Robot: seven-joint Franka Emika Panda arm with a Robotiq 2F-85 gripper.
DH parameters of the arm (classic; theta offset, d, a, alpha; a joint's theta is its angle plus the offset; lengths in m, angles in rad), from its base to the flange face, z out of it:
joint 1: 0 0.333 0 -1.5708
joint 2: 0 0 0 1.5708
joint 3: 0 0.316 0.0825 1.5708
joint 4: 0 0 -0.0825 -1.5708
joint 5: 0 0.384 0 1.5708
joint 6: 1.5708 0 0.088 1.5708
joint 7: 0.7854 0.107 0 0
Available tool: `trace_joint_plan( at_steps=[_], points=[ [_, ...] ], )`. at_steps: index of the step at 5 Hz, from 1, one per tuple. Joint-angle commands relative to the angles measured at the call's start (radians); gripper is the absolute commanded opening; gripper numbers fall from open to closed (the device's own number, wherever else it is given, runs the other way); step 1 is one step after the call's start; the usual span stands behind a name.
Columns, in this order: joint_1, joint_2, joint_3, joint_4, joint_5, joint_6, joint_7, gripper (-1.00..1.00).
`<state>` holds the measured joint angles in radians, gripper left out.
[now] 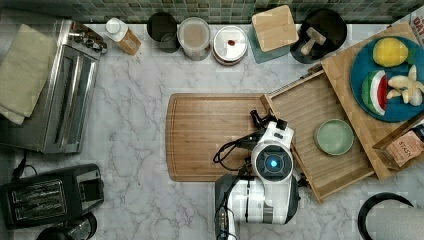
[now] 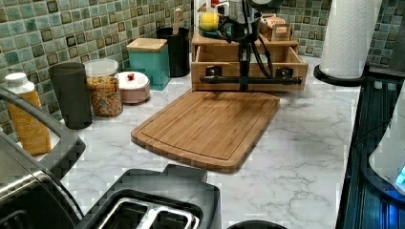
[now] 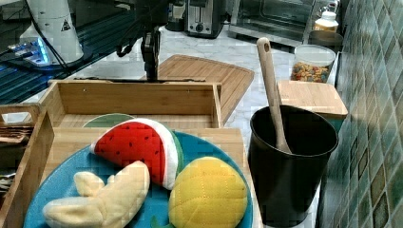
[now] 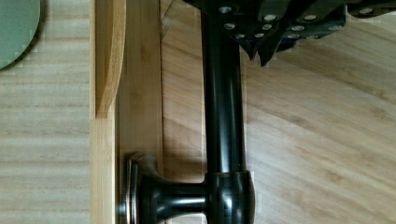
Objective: Close the drawer.
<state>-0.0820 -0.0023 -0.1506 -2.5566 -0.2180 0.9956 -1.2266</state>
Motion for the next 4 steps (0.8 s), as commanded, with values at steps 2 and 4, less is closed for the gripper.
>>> trace_joint_plan(
  at_steps=[2,4],
  points=[
    [-0.128,0.203,-0.114,0.443,0.195,-0.148,-0.371,-1.00],
    [-0.216,0.314,-0.119,0.596,0.259,-0.141,-0.489,-1.00]
  ],
)
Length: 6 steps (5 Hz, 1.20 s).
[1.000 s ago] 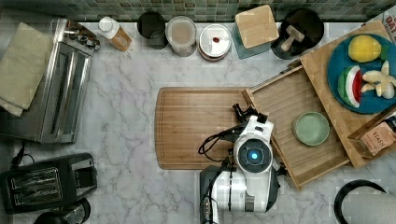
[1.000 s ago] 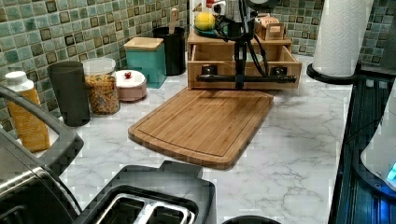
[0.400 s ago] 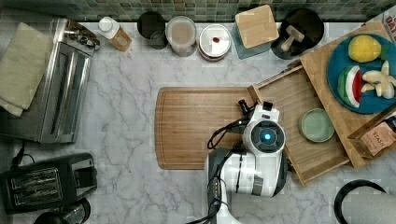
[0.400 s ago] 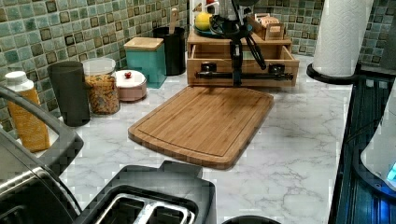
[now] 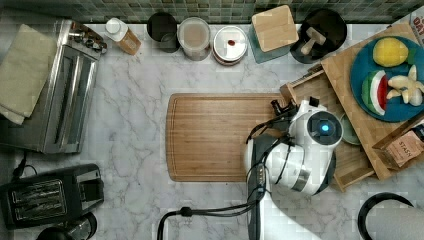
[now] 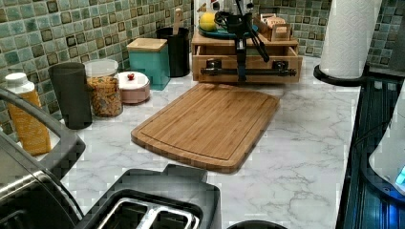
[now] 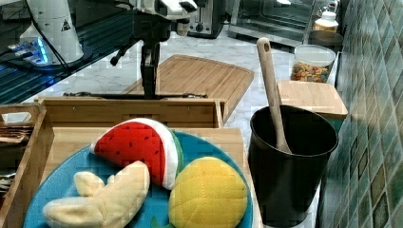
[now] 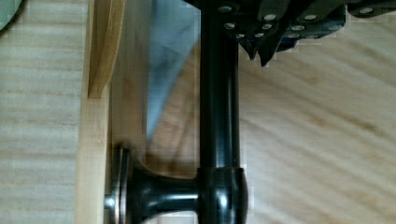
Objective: Close the drawer.
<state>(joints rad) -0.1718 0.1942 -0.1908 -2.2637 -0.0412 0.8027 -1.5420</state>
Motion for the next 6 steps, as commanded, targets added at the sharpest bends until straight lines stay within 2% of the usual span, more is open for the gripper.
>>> trace_joint_plan(
  at_steps=[1,2,3,6],
  points=[
    [-0.155,0.119,-0.087,0.285,0.110,0.141,-0.151,-1.00],
    [-0.140,0.128,-0.122,0.280,0.068,0.179,-0.115,-1.00],
    [-0.146,0.055,-0.126,0.138,0.106,0.352,-0.102,-1.00],
    [-0.140,0.056,-0.132,0.138,0.109,0.351,-0.104,-1.00]
  ],
)
